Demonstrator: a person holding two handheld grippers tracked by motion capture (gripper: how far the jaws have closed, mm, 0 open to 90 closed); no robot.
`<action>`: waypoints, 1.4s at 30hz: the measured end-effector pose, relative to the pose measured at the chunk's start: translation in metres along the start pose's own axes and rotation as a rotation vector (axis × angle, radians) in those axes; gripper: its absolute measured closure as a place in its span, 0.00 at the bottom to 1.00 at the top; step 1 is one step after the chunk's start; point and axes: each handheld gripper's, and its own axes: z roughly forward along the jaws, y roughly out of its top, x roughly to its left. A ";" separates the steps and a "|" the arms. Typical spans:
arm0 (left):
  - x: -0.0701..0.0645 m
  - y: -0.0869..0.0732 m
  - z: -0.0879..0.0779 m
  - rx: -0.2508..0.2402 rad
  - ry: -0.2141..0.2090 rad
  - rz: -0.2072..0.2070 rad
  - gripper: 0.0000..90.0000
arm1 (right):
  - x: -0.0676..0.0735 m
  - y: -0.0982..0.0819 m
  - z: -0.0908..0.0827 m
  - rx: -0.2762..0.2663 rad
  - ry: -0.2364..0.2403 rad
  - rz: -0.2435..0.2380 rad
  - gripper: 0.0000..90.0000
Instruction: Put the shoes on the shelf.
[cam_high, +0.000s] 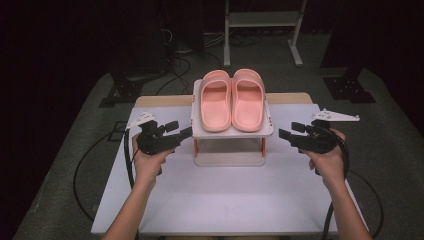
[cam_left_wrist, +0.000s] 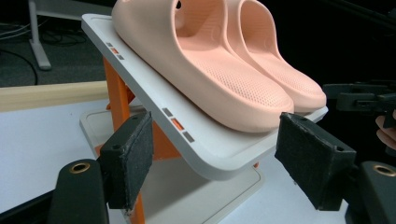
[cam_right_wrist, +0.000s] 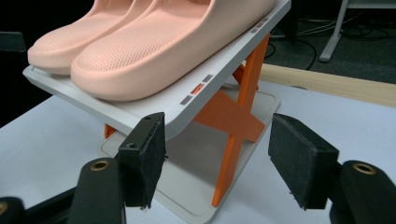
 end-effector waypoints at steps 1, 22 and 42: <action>0.000 -0.002 -0.001 0.001 -0.002 -0.001 0.30 | 0.000 -0.002 0.000 -0.001 0.001 0.002 0.39; 0.001 -0.024 -0.005 0.007 -0.010 -0.006 0.27 | 0.000 -0.021 -0.002 0.006 0.001 0.005 0.36; 0.004 -0.046 -0.007 0.016 -0.006 -0.021 0.25 | -0.005 -0.043 -0.002 0.032 0.002 0.017 0.36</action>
